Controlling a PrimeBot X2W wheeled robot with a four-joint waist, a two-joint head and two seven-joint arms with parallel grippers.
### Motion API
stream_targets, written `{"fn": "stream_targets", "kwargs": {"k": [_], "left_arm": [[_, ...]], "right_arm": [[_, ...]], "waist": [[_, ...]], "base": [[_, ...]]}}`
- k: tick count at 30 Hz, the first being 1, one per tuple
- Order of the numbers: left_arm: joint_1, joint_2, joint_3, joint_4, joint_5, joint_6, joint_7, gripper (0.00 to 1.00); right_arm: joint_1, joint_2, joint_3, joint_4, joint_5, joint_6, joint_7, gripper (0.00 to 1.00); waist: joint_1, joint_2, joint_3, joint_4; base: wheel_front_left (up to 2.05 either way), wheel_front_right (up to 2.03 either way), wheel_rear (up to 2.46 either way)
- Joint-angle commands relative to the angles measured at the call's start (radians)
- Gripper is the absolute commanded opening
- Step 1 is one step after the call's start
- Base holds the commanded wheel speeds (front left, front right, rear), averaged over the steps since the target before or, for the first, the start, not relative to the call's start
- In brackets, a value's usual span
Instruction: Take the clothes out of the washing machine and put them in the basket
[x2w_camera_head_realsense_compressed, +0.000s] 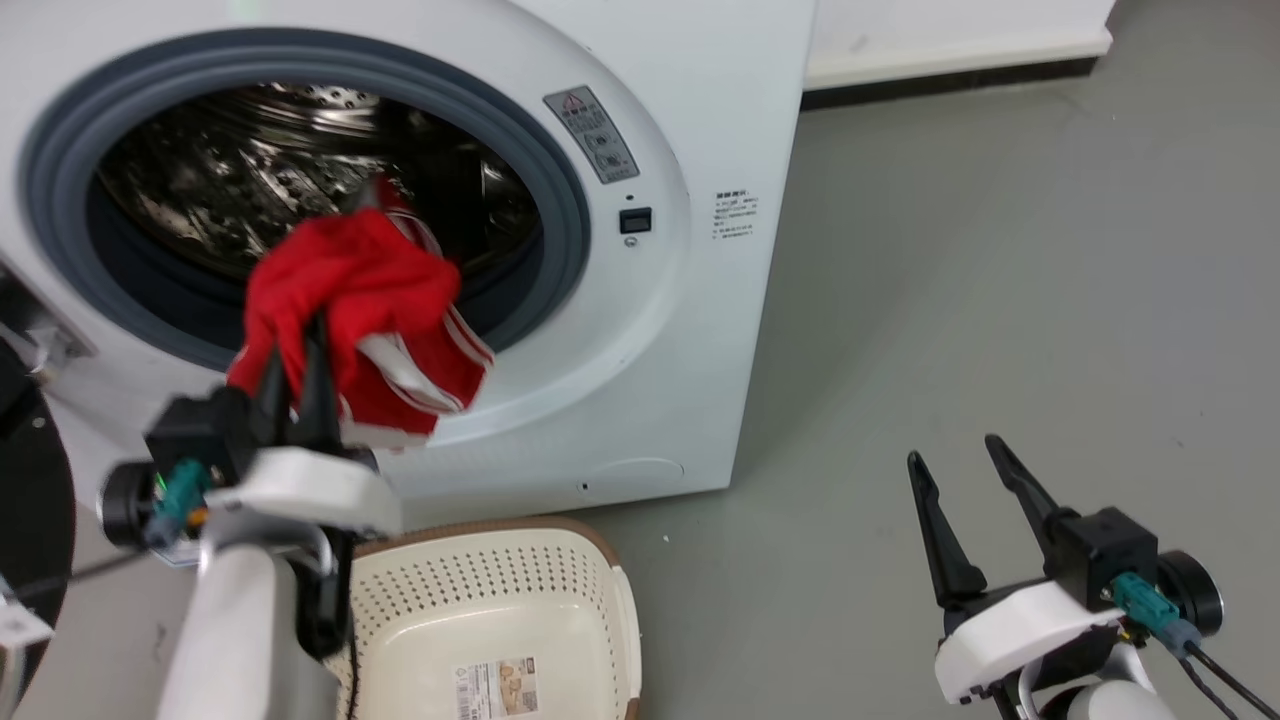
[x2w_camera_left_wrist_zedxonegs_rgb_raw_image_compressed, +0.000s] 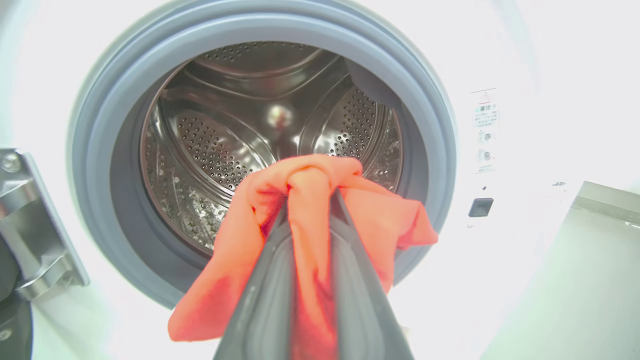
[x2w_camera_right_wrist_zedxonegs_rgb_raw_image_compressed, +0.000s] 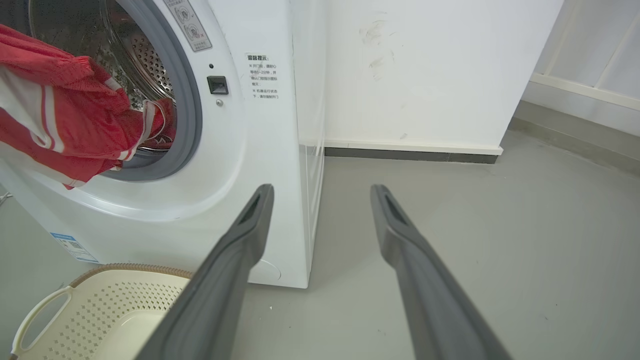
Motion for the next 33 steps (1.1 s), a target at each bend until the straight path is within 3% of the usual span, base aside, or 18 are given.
{"fn": "stream_targets", "kwargs": {"k": [1, 6, 14, 24, 29, 33], "left_arm": [[0.056, -0.018, -0.006, -0.043, 0.007, -0.008, -0.004, 0.00], [0.211, -0.057, -0.030, -0.183, -0.002, -0.015, -0.004, 0.00], [0.393, -0.082, -0.075, -0.391, -0.018, 0.014, 0.002, 0.00], [0.528, -0.090, -0.151, -0.640, -0.045, 0.046, 0.118, 0.00], [0.591, -0.092, -0.185, -0.617, -0.072, 0.065, 0.164, 0.00], [0.623, -0.094, -0.203, -0.519, -0.092, 0.078, 0.180, 0.00]], "right_arm": [[0.026, 0.002, -0.004, -0.006, -0.008, -0.001, 0.005, 1.00], [0.067, 0.002, -0.006, -0.023, -0.007, -0.001, 0.027, 1.00], [0.103, 0.002, -0.002, -0.051, -0.010, -0.001, 0.053, 1.00], [0.114, 0.002, 0.006, -0.077, -0.010, -0.001, 0.072, 1.00], [0.093, 0.002, 0.011, -0.083, -0.007, -0.001, 0.074, 1.00], [0.079, 0.002, 0.008, -0.082, -0.006, -0.001, 0.073, 1.00]], "waist": [[0.0003, -0.0001, -0.036, 0.026], [0.0003, -0.0001, -0.077, 0.059], [0.0003, -0.0001, -0.105, 0.103], [0.0003, -0.0001, -0.093, 0.135], [0.0003, -0.0001, -0.057, 0.130], [0.0003, -0.0001, -0.018, 0.123]], "base": [[0.00, 0.00, 0.00], [0.00, 0.00, 0.00], [0.00, 0.00, 0.00], [0.00, 0.00, 0.00], [0.00, 0.00, 0.00], [0.00, 0.00, 0.00]]}}
